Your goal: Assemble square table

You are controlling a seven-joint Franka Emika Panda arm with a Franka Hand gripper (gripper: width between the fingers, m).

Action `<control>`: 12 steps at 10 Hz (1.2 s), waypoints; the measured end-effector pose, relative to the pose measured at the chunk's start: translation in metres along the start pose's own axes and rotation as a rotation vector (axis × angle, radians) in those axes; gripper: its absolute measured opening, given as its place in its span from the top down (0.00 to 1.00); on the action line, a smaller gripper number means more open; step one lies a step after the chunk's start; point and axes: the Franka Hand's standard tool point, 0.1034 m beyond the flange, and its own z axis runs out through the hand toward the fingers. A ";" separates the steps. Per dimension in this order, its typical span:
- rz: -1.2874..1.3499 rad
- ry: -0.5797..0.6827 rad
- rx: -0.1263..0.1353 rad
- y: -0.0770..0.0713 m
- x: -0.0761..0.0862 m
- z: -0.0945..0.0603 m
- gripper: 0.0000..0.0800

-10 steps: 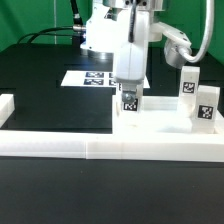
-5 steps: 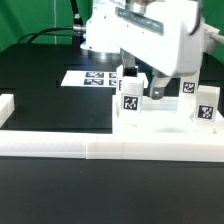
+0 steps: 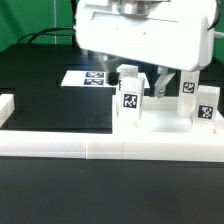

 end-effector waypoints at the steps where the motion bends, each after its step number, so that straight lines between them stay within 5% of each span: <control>1: -0.097 -0.002 0.001 0.004 0.002 0.001 0.19; 6: -0.352 -0.047 0.001 -0.006 -0.008 -0.007 0.19; 8: -0.299 -0.048 0.000 -0.005 -0.008 -0.006 0.52; 9: -0.237 -0.048 -0.002 -0.005 -0.008 -0.006 0.52; 10: -0.161 -0.048 -0.003 -0.005 -0.008 -0.006 0.64; 12: -0.056 -0.048 -0.005 -0.006 -0.008 -0.006 0.64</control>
Offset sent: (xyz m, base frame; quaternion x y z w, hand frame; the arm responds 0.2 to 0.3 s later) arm -0.0125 0.0336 0.0074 0.0439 -0.1121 -0.2048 0.9714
